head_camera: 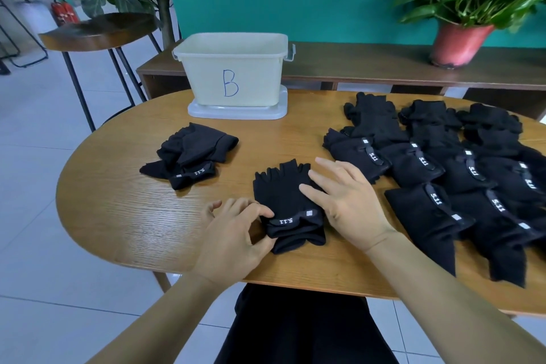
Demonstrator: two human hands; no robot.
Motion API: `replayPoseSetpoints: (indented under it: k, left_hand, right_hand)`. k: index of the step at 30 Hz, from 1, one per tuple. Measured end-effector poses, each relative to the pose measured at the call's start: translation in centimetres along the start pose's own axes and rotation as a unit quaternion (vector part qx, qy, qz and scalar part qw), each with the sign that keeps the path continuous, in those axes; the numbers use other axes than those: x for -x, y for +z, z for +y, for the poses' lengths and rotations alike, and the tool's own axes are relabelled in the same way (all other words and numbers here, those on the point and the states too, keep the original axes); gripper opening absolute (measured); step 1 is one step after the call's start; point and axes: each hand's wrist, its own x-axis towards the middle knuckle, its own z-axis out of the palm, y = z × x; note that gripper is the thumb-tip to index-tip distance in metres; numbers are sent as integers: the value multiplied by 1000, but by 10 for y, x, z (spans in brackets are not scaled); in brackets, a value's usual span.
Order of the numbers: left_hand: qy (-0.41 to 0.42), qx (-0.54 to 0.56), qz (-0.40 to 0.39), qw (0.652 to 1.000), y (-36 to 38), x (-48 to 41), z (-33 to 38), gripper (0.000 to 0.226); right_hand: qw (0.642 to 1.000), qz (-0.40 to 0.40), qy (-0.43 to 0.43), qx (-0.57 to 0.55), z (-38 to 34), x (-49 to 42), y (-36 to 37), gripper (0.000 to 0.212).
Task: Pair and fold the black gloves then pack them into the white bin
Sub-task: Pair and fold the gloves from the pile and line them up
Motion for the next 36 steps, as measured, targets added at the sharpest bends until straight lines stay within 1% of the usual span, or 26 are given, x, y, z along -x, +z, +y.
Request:
replayPoseSetpoints:
  k: [2, 5, 8, 13, 16, 18, 19, 21, 23, 25, 26, 28, 30, 32, 34, 36]
  left_hand:
    - [12, -5, -3, 1000, 0, 0, 1, 26]
    - [14, -2, -13, 1000, 0, 1, 0, 23]
    - [24, -12, -18, 999, -1, 1, 0, 20]
    - [74, -56, -15, 996, -6, 1, 3, 21]
    - [92, -60, -29, 994, -13, 1, 1, 25]
    - [96, -41, -41, 994, -20, 1, -2, 31]
    - [89, -20, -43, 995, -23, -1, -4, 34]
    - [52, 20, -27, 998, -26, -9, -5, 33]
    - [13, 37, -17, 999, -25, -22, 0, 35]
    - [-14, 26, -24, 999, -22, -38, 14, 39]
    - [-29, 11, -36, 999, -19, -45, 23, 42]
    - [-56, -30, -66, 996, -7, -55, 37, 51]
    - [-81, -73, -119, 987, 9, -55, 45, 59]
    - [-105, -104, -195, 970, 23, -48, 43, 64]
    - [-98, -144, -240, 955, 29, -42, 35, 66]
    - [-76, -175, -251, 949, 30, -42, 27, 69]
  right_hand:
    - [1000, 2, -2, 6, 1, 2, 3, 38]
    - [1000, -7, -16, 5, -2, 6, 7, 40]
    - [1000, -7, -12, 4, -3, 8, 7, 39]
    - [999, -29, -13, 6, 2, 12, 7, 40]
    - [997, -74, 5, 6, 1, 10, -4, 61]
    - [996, -90, 25, 0, 2, 9, -12, 68]
    - [995, -92, 37, -5, 3, 9, -16, 69]
    - [995, -81, 61, -20, 4, 5, -23, 65]
    - [994, -65, 84, -36, 1, -3, -26, 55]
    - [990, -63, 114, -62, -7, -18, -30, 42]
    - [985, -78, 134, -82, -11, -27, -33, 40]
    - [965, -165, 164, -122, -20, -45, -34, 47]
    - [946, -270, 141, -110, -29, -51, -25, 53]
    - [922, -346, 122, -120, -34, -43, -11, 56]
    - [898, -387, 137, -158, -34, -30, 1, 59]
    - [890, -389, 149, -184, -31, -22, 8, 63]
